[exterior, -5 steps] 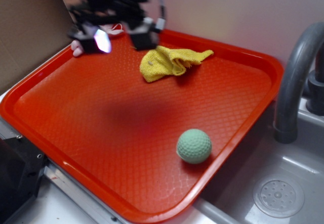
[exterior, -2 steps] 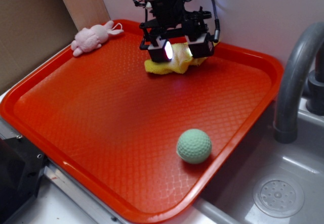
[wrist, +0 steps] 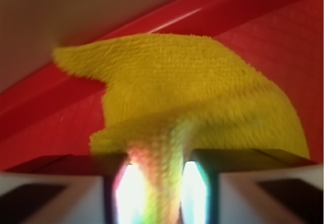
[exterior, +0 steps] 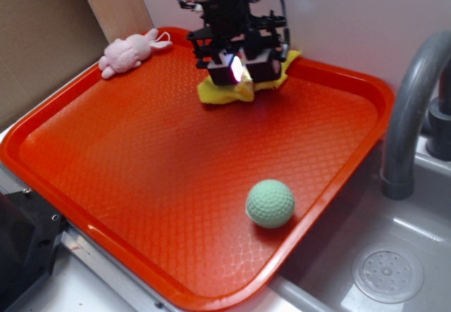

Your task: Grab the yellow cloth.

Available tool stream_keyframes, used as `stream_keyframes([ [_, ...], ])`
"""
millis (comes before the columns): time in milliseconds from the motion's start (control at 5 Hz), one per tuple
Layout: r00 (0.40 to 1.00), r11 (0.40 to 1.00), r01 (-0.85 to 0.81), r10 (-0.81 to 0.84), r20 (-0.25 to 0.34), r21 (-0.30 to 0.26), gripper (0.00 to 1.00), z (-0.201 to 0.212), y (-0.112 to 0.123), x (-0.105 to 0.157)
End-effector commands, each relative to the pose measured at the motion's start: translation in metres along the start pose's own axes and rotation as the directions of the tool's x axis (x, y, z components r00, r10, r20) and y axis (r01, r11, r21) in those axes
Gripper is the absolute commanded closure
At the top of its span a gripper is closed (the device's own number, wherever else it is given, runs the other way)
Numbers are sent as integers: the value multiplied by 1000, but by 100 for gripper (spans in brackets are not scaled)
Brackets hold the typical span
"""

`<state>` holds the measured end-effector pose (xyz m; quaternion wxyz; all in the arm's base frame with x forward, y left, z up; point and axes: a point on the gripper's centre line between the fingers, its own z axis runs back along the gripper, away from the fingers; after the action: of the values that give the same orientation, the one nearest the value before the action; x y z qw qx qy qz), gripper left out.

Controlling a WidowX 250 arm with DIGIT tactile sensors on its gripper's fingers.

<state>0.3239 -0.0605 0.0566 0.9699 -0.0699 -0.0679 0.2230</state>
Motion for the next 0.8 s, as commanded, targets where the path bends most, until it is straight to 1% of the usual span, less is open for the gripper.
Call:
stream_keyframes([
  [0, 992, 997, 44, -36, 118, -69, 100, 58, 18, 8],
  [200, 986, 993, 117, -113, 120, -26, 100, 115, 38, -12],
  [400, 966, 965, 209, -229, 119, 159, 100, 176, 56, -43],
  [600, 952, 941, 278, -298, 78, 195, 100, 233, 69, -61],
])
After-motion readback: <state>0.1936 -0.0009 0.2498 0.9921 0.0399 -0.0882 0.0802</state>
